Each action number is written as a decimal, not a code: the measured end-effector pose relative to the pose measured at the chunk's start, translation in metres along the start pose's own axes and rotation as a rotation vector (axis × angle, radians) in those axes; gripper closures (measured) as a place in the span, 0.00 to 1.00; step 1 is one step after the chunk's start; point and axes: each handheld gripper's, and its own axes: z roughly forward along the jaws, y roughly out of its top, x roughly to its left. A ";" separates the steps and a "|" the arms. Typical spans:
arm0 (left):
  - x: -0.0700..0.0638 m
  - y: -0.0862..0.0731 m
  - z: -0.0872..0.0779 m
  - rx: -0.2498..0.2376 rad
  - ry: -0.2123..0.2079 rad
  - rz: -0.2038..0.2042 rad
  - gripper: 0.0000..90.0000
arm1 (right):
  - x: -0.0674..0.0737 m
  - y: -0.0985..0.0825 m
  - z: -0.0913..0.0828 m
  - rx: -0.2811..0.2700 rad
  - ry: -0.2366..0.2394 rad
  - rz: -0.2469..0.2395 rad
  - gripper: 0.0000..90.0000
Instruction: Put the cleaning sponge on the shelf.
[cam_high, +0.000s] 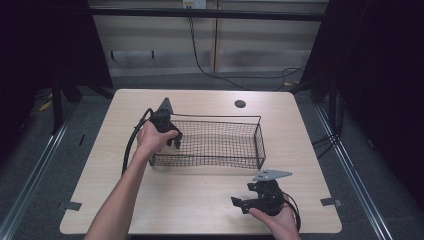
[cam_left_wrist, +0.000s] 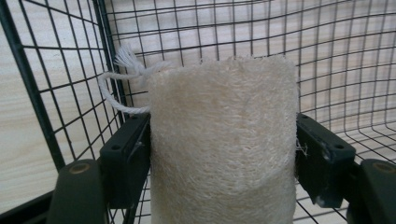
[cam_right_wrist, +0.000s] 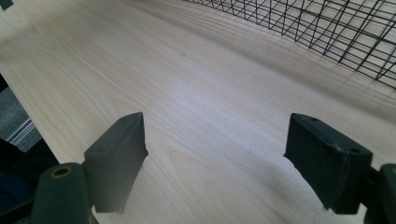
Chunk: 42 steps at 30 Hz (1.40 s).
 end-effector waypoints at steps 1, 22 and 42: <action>0.001 0.000 0.000 0.004 0.005 0.000 0.31 | 0.000 0.000 0.000 -0.004 0.003 -0.004 0.22; -0.004 0.003 0.016 0.040 0.027 0.008 0.31 | 0.000 0.000 0.000 0.000 -0.001 -0.001 0.22; -0.002 0.003 0.013 0.062 0.034 0.016 0.27 | -0.001 0.000 -0.001 0.000 -0.002 -0.003 0.22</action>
